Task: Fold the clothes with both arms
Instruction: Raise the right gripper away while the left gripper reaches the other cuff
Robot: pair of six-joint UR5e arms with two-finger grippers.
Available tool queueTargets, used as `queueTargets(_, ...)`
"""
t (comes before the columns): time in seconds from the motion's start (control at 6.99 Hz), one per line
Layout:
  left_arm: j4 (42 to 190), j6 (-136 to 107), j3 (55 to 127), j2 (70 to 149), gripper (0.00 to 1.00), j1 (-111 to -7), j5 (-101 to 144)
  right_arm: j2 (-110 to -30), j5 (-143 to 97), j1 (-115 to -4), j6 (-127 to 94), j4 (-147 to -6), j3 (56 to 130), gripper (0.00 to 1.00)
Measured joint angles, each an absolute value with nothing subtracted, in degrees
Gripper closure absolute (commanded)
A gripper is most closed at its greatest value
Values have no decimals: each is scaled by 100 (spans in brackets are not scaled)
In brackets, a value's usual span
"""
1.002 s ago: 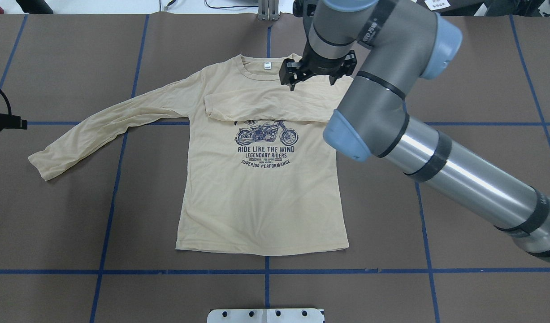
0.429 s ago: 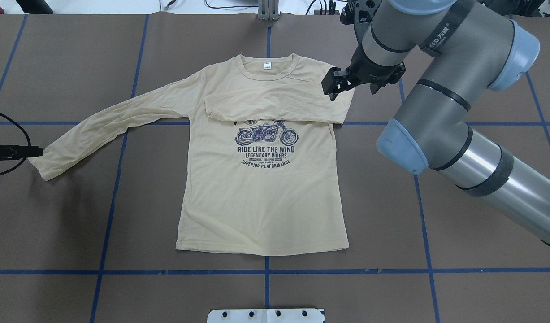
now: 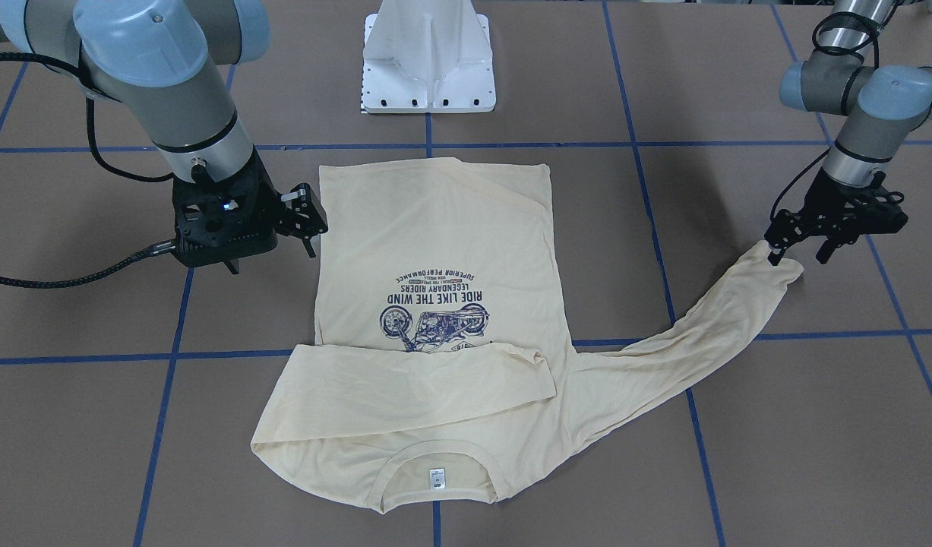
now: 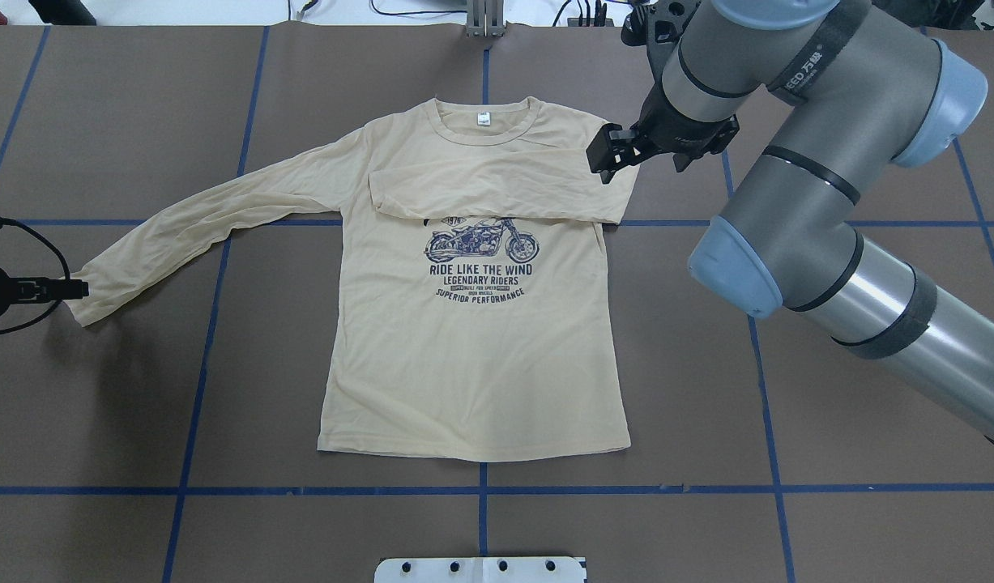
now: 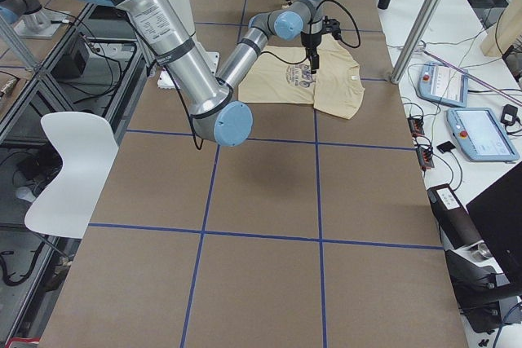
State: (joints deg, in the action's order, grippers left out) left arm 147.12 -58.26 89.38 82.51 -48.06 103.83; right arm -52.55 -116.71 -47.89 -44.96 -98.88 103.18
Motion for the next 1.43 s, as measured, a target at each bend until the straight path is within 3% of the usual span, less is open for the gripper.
queueTargets(0.29,14696,-5826,8926,8289,17,-4707,10380,-5268,-11678,-4790,-4498,-9888,10319,0)
queueTargets(0.57,14684,-5820,8907,8329,26,-4696,10382,-5271,-11675,-4790,-4494,-9882,10319,0)
queueTargets(0.86,14669,-5818,8897,8357,52,-4694,10390,-5266,-11666,-4793,-4499,-9879,10318,0)
queueTargets(1.14,14577,-5824,8903,8422,93,-4693,10396,-5270,-11661,-4809,-4494,-9879,10310,0)
queueTargets(1.29,14522,-5831,8915,8482,100,-4693,10404,-5275,-11657,-4821,-4492,-9877,10300,0)
queueTargets(1.43,14498,-5839,8935,8522,100,-4693,10417,-5286,-11655,-4835,-4479,-9873,10286,0)
